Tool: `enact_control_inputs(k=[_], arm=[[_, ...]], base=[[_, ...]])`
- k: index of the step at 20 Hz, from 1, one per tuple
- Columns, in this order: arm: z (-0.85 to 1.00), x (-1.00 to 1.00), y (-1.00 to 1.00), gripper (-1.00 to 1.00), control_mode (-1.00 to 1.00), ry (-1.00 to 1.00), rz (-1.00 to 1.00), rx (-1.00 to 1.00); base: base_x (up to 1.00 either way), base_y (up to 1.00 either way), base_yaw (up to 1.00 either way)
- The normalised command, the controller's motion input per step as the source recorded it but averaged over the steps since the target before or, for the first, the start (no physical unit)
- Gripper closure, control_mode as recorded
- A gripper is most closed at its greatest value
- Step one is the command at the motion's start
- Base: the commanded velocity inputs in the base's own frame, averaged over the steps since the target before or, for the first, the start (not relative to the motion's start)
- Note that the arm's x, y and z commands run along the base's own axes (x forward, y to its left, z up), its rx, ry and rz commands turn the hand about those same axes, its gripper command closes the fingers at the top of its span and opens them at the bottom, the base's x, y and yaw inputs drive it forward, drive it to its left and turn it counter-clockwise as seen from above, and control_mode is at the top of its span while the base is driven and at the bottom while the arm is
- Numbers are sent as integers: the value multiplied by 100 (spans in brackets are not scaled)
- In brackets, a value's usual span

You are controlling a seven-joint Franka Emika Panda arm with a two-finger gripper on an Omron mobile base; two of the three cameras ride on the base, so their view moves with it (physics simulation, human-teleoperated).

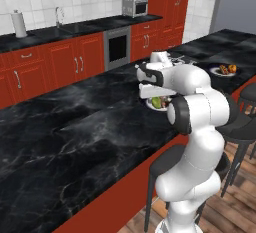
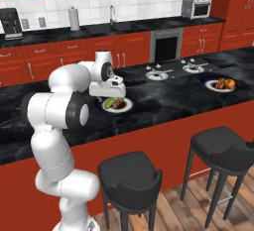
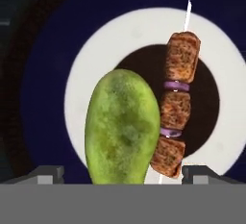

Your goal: Pick up the peach and mango from the fridge and place one fruit on each plate on the dining counter.

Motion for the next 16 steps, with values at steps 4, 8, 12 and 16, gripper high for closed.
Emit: enact_control_inputs(k=[4,8,12,16], arm=[[76,-92,-9,-100,-100,-17,-2,2],[37,-100,-19,-100,-100,-21,-5,8],[7,-100,-5,-100,-100,-14,-2,2],[0,-100,0,-100,-100,-10,0,0]], base=[[0,0,0],[0,0,0],[0,0,0],[0,0,0]])
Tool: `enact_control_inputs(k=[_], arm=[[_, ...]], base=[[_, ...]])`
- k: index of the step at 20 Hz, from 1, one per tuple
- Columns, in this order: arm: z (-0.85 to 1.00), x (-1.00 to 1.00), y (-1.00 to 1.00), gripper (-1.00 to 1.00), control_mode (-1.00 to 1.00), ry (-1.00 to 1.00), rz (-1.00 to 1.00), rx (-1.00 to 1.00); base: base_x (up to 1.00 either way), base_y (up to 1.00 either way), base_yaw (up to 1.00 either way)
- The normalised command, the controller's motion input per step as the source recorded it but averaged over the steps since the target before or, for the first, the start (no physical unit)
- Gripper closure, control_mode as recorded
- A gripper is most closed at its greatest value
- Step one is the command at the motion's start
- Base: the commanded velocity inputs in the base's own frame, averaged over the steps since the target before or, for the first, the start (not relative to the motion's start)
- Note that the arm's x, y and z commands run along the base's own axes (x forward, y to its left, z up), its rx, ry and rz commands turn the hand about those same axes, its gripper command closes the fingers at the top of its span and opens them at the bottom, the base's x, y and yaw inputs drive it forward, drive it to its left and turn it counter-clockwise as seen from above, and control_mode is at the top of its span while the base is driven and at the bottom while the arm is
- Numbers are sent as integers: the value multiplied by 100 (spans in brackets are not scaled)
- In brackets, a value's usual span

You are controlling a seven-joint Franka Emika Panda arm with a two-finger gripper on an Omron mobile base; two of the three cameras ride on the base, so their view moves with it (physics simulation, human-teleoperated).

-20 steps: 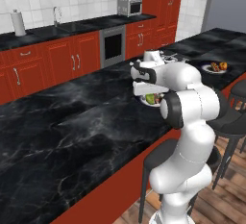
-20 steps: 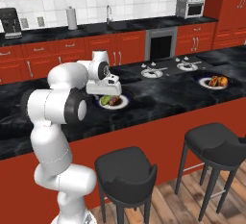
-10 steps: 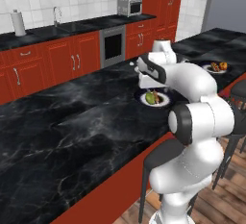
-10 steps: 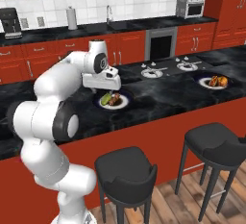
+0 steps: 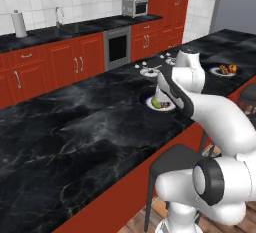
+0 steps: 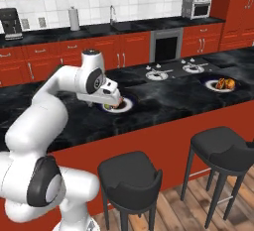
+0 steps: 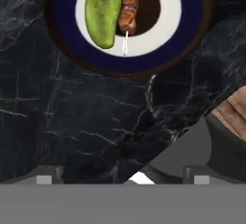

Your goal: Pick up the peach and mango from the fridge and place one fruit on each plate on the dining counter.

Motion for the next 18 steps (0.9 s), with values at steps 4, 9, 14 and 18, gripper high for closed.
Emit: enact_control_inputs(k=[4,9,14,18], arm=[[39,-100,5,-100,-100,-19,0,0],[74,-100,3,-100,-100,-22,0,0],[46,-84,0,-100,-100,-15,0,0],[21,-98,0,-100,-100,-13,0,0]], base=[[0,0,0],[0,0,0],[0,0,0],[0,0,0]])
